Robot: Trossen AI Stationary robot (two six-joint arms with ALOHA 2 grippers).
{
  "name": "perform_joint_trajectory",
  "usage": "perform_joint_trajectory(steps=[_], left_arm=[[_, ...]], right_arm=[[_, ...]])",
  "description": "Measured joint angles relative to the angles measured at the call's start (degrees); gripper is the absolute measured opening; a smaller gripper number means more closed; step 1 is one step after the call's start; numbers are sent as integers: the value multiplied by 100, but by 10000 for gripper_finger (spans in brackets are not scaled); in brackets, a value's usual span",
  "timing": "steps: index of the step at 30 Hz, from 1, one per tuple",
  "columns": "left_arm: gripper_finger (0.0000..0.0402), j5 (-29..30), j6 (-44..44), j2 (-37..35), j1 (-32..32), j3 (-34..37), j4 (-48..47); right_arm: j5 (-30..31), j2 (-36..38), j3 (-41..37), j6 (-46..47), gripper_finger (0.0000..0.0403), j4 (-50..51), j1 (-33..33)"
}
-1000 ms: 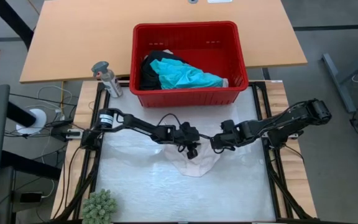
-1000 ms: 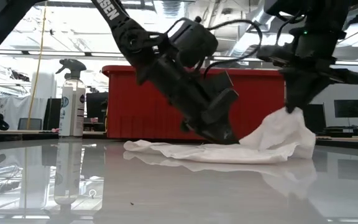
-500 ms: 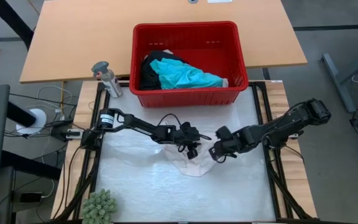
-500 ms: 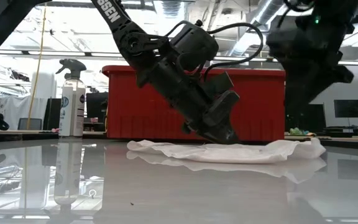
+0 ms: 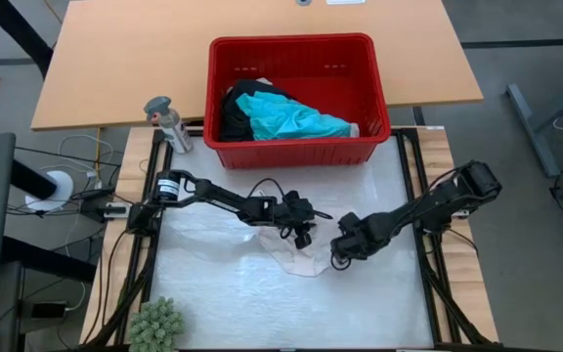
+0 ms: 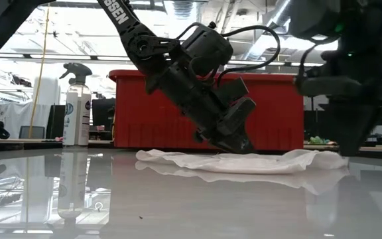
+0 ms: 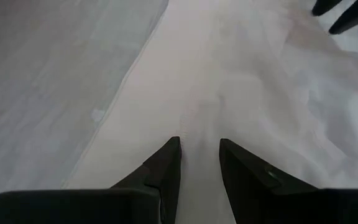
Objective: Fold Laundry from Bin
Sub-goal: Fold the white underwear
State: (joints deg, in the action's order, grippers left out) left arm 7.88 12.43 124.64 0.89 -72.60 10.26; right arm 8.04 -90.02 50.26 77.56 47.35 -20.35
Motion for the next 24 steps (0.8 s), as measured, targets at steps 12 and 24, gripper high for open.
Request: perform_joint_trajectory(steps=[12, 24], left_arm=[[102, 13, 17, 4, 20, 2, 0], [102, 11, 70, 7, 20, 7, 13]], right_arm=[[971, 929, 4, 1440, 111, 695, -798], [685, 394, 4, 2558, 226, 260, -196]])
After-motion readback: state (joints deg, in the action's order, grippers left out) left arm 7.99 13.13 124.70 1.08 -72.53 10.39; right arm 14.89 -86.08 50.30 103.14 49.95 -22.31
